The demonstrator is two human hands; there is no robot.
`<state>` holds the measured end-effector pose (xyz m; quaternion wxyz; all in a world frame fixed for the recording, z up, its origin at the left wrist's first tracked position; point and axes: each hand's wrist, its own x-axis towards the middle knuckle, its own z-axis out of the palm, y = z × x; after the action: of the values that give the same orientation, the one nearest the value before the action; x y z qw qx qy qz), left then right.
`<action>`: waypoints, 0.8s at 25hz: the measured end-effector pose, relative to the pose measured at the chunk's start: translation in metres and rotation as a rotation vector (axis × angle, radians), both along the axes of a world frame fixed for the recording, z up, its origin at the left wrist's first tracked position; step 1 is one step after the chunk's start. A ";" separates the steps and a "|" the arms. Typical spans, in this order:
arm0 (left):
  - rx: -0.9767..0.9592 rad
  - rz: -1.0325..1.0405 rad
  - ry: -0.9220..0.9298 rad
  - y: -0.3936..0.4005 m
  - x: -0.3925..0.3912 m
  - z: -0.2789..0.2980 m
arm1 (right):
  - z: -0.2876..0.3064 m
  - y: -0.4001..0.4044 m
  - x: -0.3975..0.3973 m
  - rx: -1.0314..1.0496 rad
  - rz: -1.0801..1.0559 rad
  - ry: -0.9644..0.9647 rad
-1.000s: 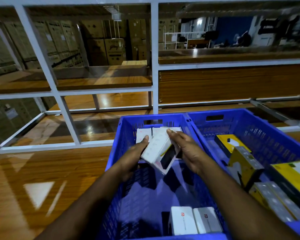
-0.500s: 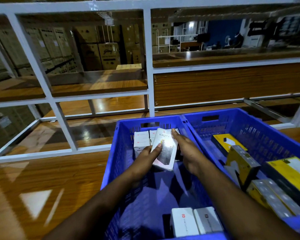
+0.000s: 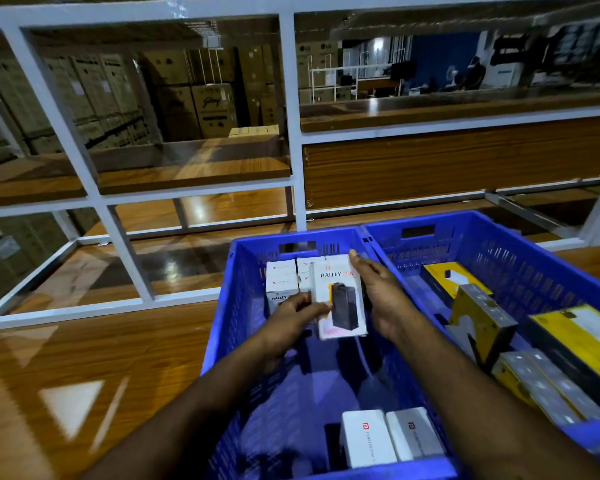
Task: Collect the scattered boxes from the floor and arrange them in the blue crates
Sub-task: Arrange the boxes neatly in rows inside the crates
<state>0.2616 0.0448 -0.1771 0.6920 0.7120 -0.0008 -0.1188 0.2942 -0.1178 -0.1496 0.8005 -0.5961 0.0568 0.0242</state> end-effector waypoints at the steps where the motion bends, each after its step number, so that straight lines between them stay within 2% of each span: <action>1: 0.039 0.005 -0.017 0.002 0.003 -0.005 | 0.001 -0.001 0.001 -0.040 -0.055 -0.025; 5: 0.222 0.060 -0.003 0.006 0.020 -0.023 | 0.003 -0.016 -0.001 -0.493 -0.496 -0.231; 7: 0.326 0.075 0.037 0.004 0.036 -0.033 | 0.004 -0.025 -0.004 -0.613 -0.669 -0.258; 9: 0.506 0.085 0.050 -0.001 0.053 -0.044 | 0.005 -0.030 -0.002 -0.586 -0.714 -0.155; 12: 0.525 0.079 0.079 -0.019 0.083 -0.073 | 0.004 -0.033 0.000 -0.533 -0.701 -0.026; 15: 0.523 0.102 0.067 -0.047 0.102 -0.102 | 0.002 -0.033 0.003 -0.549 -0.695 -0.038; 20: 0.647 0.298 -0.063 -0.076 0.075 -0.085 | 0.002 -0.032 0.001 -0.575 -0.701 -0.069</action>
<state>0.3364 -0.0310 -0.2620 0.4401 0.8899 0.1192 0.0112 0.2954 -0.1500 -0.1475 0.5638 -0.7396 0.2329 -0.2846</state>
